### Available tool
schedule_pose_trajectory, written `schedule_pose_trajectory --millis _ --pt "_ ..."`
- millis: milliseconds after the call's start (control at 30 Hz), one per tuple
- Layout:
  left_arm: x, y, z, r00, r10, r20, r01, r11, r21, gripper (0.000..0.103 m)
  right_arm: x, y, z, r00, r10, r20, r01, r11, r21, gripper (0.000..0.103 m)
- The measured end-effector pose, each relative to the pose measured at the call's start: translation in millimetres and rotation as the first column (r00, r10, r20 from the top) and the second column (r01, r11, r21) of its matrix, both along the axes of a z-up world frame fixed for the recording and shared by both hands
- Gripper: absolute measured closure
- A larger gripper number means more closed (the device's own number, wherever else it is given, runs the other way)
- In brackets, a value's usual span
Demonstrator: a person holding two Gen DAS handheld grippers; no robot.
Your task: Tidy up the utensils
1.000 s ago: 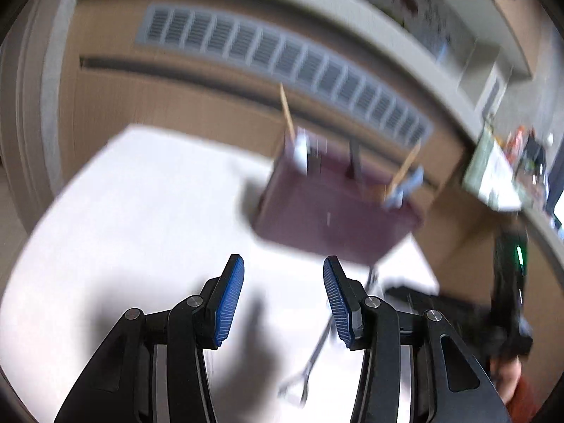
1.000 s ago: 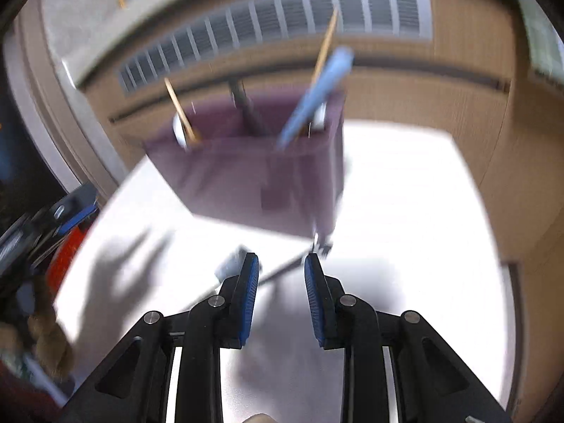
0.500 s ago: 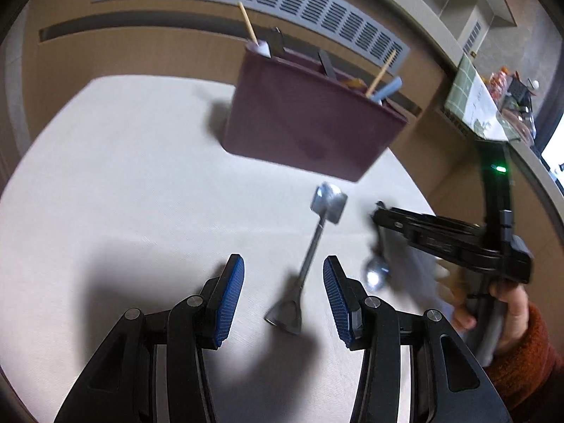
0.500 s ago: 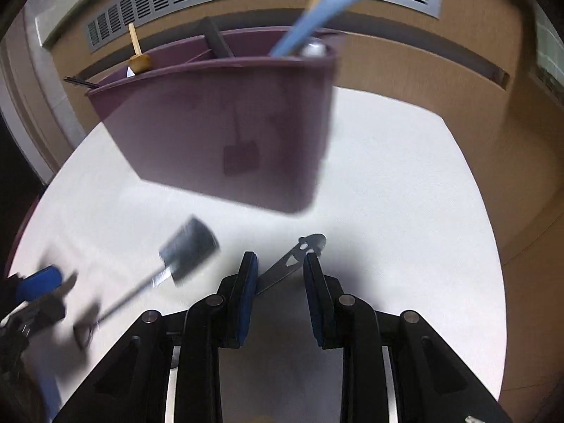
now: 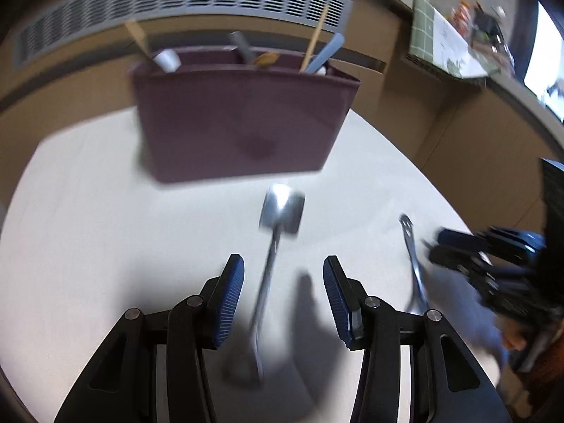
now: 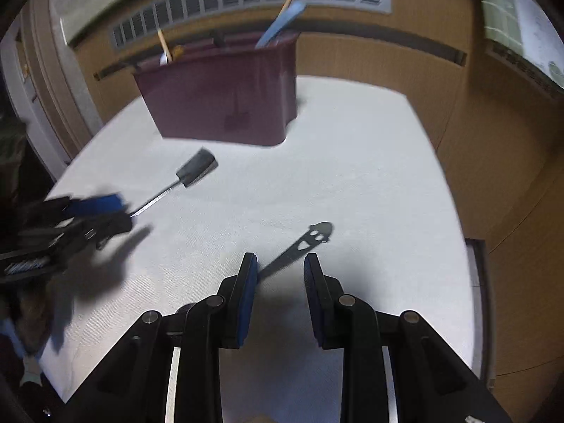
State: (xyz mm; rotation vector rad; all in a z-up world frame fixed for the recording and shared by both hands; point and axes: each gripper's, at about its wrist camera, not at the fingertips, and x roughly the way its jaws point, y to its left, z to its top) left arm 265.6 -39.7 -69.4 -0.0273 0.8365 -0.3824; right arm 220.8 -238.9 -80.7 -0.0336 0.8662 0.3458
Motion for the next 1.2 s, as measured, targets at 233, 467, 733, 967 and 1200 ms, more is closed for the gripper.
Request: schedule_pose_trajectory --millis 233,467,733,967,1200 --pt "58.8 -30.6 -4.2 0.997 -0.039 -0.064 0.047 0.990 0.130 0.056 -12.9 -19.1 -5.7 0.999 0.034 -0.018 -0.034 0.999 0.013 0.077" --pt "69.9 -38.2 -5.7 0.996 0.026 -0.081 -0.013 0.986 0.164 0.068 -9.1 -29.9 -12.1 0.999 0.012 -0.032 -0.011 1.000 0.026 0.077" --pt "45.7 -13.6 5.3 0.996 0.073 -0.053 -0.066 0.991 0.116 0.069 -10.5 -19.1 -13.2 0.998 0.044 -0.036 -0.045 0.999 -0.009 0.076" --pt "10.0 37.7 10.9 0.978 0.190 -0.083 -0.193 0.981 -0.032 0.069 -23.5 25.9 -13.8 0.974 0.225 -0.028 -0.225 0.974 0.002 0.075" --pt "-22.8 77.5 5.2 0.957 0.273 -0.093 -0.282 0.954 -0.104 0.069 3.7 80.8 4.2 0.936 0.351 0.017 -0.351 0.936 0.018 0.079"
